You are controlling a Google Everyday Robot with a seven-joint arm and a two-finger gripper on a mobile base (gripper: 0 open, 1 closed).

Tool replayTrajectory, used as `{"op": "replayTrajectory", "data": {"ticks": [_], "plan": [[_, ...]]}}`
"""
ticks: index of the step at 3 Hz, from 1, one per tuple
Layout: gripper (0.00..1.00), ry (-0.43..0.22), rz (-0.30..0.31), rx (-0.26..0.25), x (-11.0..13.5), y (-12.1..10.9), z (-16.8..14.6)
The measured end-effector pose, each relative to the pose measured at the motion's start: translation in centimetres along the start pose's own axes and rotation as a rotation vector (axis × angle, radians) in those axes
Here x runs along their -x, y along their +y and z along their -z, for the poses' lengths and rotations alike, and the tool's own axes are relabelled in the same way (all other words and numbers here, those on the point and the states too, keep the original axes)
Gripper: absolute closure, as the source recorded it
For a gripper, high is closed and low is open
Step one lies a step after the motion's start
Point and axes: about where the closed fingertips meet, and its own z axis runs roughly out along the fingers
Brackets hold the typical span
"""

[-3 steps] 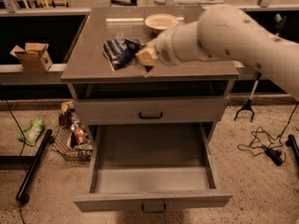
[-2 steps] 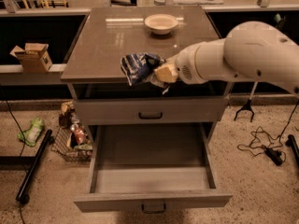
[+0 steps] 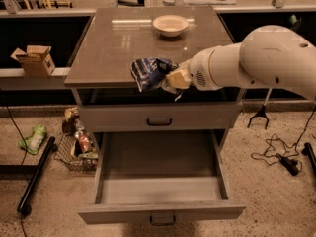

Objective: Place blue chip bag into middle drawer

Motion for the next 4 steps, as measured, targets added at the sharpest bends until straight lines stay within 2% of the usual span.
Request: {"op": "replayTrajectory", "data": {"ticks": [1, 2, 3, 4], "plan": [[1.0, 0.05, -0.027, -0.039, -4.3, -0.2, 0.6], [1.0, 0.161, -0.112, -0.119, -13.6, -0.7, 1.3], [1.0, 0.289, -0.211, -0.133, -22.5, 0.1, 0.8], [1.0, 0.289, -0.211, -0.133, -22.5, 0.1, 0.8]]}}
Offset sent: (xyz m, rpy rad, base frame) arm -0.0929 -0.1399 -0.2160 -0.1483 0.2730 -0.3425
